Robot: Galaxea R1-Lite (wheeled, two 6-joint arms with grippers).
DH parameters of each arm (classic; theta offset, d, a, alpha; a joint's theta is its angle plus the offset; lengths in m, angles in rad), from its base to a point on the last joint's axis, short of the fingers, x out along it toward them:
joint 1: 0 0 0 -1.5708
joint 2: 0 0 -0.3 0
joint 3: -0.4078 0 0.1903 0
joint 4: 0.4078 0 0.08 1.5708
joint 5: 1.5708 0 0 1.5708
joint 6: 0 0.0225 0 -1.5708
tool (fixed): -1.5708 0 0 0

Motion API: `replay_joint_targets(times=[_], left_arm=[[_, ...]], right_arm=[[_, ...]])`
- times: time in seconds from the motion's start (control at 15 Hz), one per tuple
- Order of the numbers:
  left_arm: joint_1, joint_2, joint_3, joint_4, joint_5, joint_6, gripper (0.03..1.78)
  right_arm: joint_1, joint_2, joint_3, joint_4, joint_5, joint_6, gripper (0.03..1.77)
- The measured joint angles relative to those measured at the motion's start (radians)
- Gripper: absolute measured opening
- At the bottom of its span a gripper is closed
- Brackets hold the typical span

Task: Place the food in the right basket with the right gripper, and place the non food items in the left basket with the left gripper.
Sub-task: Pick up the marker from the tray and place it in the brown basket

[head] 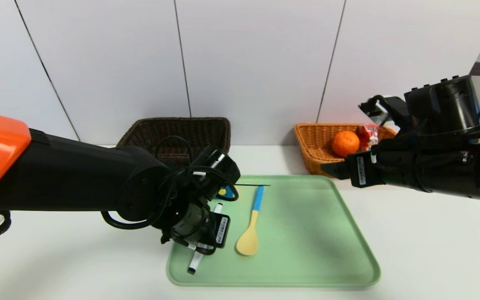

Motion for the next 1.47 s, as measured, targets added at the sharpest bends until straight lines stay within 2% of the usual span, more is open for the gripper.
replay_joint_targets(times=[0.27,0.4,0.6,0.8,0.93,1.13,1.27,1.47], left_arm=[[-0.007,-0.012,0.003,-0.004,0.011,-0.005,0.16],[-0.007,-0.045,-0.008,-0.065,0.049,0.02,0.16],[0.026,-0.137,-0.013,-0.253,0.116,0.152,0.16],[0.146,-0.195,-0.01,-0.568,0.123,0.319,0.16],[0.269,-0.185,0.0,-0.812,0.095,0.442,0.16],[0.431,-0.111,0.008,-1.1,-0.029,0.53,0.16],[0.493,-0.053,0.009,-1.152,-0.063,0.517,0.16],[0.552,0.02,0.011,-1.158,-0.081,0.5,0.16]], right_arm=[[0.0,-0.003,-0.001,0.0,-0.001,-0.002,1.71],[0.0,-0.008,0.0,0.0,0.0,-0.002,1.71],[-0.007,-0.017,0.002,0.0,-0.001,-0.009,1.71],[-0.011,-0.021,0.004,0.0,-0.001,-0.016,1.71],[-0.011,-0.021,0.005,0.0,0.0,-0.018,1.71],[-0.011,-0.022,0.005,0.0,-0.001,-0.018,1.71],[-0.01,-0.021,0.005,0.0,-0.001,-0.018,1.71],[-0.011,-0.022,0.009,0.0,-0.003,-0.018,1.71]])
